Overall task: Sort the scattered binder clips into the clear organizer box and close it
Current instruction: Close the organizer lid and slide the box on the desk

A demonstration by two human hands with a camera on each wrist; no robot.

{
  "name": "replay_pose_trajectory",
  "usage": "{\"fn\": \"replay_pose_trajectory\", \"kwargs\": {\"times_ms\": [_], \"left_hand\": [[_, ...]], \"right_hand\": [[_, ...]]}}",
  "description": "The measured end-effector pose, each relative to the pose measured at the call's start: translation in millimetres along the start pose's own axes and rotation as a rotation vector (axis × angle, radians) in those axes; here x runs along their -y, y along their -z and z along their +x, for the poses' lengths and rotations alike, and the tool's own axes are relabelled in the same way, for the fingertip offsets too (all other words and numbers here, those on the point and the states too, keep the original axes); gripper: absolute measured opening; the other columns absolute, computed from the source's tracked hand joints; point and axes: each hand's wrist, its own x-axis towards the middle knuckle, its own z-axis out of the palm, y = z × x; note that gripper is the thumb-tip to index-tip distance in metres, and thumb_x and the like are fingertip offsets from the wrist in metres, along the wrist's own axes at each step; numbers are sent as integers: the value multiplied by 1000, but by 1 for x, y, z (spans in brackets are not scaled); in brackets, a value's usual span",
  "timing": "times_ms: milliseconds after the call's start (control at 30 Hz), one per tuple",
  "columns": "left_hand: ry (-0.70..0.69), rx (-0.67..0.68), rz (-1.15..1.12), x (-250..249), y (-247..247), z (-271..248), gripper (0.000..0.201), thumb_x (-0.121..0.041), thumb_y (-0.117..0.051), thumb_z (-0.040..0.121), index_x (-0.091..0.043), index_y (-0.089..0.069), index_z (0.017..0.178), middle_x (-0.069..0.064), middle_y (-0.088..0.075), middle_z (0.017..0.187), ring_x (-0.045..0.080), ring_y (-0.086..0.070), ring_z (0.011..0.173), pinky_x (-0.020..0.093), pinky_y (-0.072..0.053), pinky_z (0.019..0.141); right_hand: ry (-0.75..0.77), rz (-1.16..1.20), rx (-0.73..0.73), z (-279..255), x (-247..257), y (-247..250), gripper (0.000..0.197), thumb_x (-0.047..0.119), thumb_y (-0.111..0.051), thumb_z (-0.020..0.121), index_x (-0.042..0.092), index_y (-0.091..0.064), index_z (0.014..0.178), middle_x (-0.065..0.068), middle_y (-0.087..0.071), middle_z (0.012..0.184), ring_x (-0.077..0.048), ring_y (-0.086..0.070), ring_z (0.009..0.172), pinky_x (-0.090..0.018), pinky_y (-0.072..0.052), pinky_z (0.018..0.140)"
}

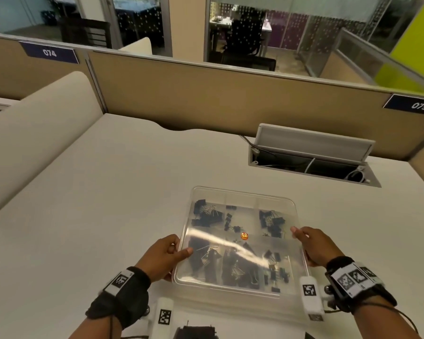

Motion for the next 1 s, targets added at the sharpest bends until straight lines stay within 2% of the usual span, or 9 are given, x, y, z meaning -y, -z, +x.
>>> {"fn": "replay_pose_trajectory", "kwargs": {"times_ms": [133, 200, 267, 367, 467, 567, 667, 867, 1000], "left_hand": [[14, 19, -10, -1, 2, 3, 38, -39, -67, 84, -7, -46, 82, 21, -59, 80, 35, -64, 70, 40, -61, 63], [5, 21, -15, -2, 3, 2, 35, -39, -66, 84, -11, -45, 78, 16, -57, 76, 30, -61, 67, 40, -60, 63], [6, 49, -18, -3, 5, 1, 37, -41, -65, 85, -8, -49, 82, 17, -62, 79, 32, -64, 69, 41, -61, 64], [43, 176, -135, 0, 9, 0, 46, -45, -65, 82, -3, -55, 96, 15, -72, 93, 39, -69, 82, 45, -61, 66], [45, 278, -200, 3, 18, 0, 39, -39, -68, 80, -6, -54, 95, 13, -72, 92, 35, -70, 82, 47, -60, 68], [54, 368, -150, 6, 27, 4, 53, -22, -81, 70, -1, -51, 108, 22, -65, 106, 39, -70, 88, 43, -60, 68], [70, 388, -113, 7, 30, 3, 54, -7, -84, 65, -4, -51, 109, 21, -62, 112, 36, -70, 88, 45, -60, 73], [124, 367, -42, -2, 26, 6, 55, 0, -81, 66, 0, -50, 113, 19, -62, 112, 36, -69, 91, 48, -60, 74], [116, 334, 176, -13, 26, 5, 65, -10, -85, 64, -17, -44, 114, 12, -60, 108, 30, -68, 89, 43, -60, 77]], "right_hand": [[-19, 77, 53, -11, 4, 4, 39, 40, -50, 93, 2, -60, 99, -10, -53, 62, -18, -51, 48, -24, -46, 44], [-21, 107, 151, -24, 2, 13, 23, 33, -65, 86, 16, -60, 102, -9, -58, 67, -18, -57, 58, -25, -51, 56], [-30, 129, 251, -43, -7, 21, 41, 20, -79, 74, 26, -57, 107, -13, -64, 81, -23, -65, 71, -29, -57, 67], [-109, 162, 260, -75, -19, 21, 57, 3, -83, 65, 21, -57, 113, -21, -67, 89, -29, -69, 70, -35, -59, 65], [-156, 250, 201, -90, -25, 10, 57, 18, -88, 53, 13, -65, 105, -24, -69, 79, -34, -71, 68, -37, -60, 60], [-211, 277, 94, -87, -27, -1, 31, 2, -74, 75, -1, -66, 105, -26, -70, 77, -34, -72, 67, -35, -61, 60], [-285, 281, 85, -83, -29, -5, 20, -5, -68, 80, -5, -64, 100, -28, -71, 76, -36, -71, 69, -32, -61, 60], [-388, 279, 154, -77, -25, -1, 19, -3, -69, 80, -6, -64, 98, -22, -71, 72, -29, -72, 67, -30, -60, 60], [-384, 197, 183, -79, -20, 2, 33, 2, -72, 79, 9, -62, 110, -15, -72, 74, -25, -72, 68, -29, -58, 58]]}}
